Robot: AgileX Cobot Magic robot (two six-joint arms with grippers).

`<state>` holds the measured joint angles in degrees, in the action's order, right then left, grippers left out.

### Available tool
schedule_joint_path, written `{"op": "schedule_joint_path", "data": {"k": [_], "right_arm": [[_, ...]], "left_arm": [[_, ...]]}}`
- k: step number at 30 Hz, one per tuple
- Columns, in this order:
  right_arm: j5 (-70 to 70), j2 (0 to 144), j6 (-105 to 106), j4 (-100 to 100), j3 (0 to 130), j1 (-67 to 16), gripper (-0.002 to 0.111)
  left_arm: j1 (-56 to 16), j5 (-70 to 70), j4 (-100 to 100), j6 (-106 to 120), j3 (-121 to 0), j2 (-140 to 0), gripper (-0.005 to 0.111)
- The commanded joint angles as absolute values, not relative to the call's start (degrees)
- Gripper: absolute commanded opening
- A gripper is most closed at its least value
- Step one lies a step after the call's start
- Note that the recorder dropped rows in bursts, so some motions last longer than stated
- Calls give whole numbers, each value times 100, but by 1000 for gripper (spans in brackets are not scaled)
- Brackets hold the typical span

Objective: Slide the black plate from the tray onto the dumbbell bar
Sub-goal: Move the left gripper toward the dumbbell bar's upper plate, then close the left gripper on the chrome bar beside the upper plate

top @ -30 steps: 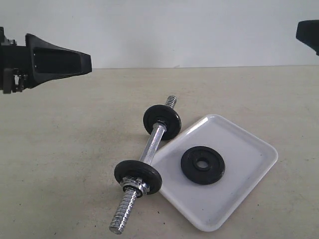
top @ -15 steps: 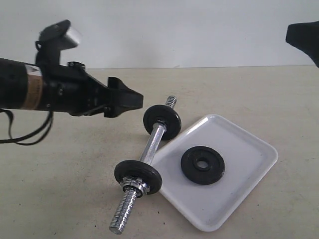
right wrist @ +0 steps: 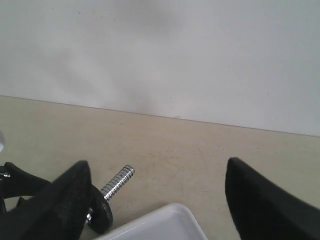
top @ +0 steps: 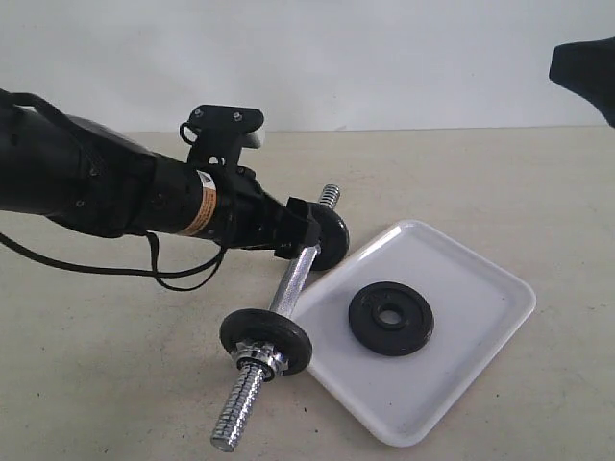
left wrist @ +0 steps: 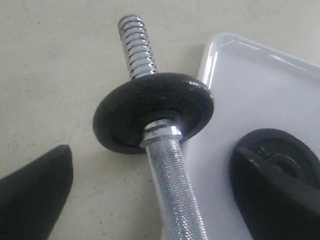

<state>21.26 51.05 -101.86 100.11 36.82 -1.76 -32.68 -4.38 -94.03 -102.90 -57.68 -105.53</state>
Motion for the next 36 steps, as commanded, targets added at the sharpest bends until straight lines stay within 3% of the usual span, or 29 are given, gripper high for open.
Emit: {"op": "schedule_joint_path", "data": {"k": [1,36], "right_arm": [[2127,5102,-10289,9995,3675,-180,69],[2266,5102,-10292,9995,3675,-180,69]], "left_arm": [[-3314,-183,-9410,-10341,-5853,-10788,79],[-3314,-1102,-9193,-10571,-6138,-11461,79]]}}
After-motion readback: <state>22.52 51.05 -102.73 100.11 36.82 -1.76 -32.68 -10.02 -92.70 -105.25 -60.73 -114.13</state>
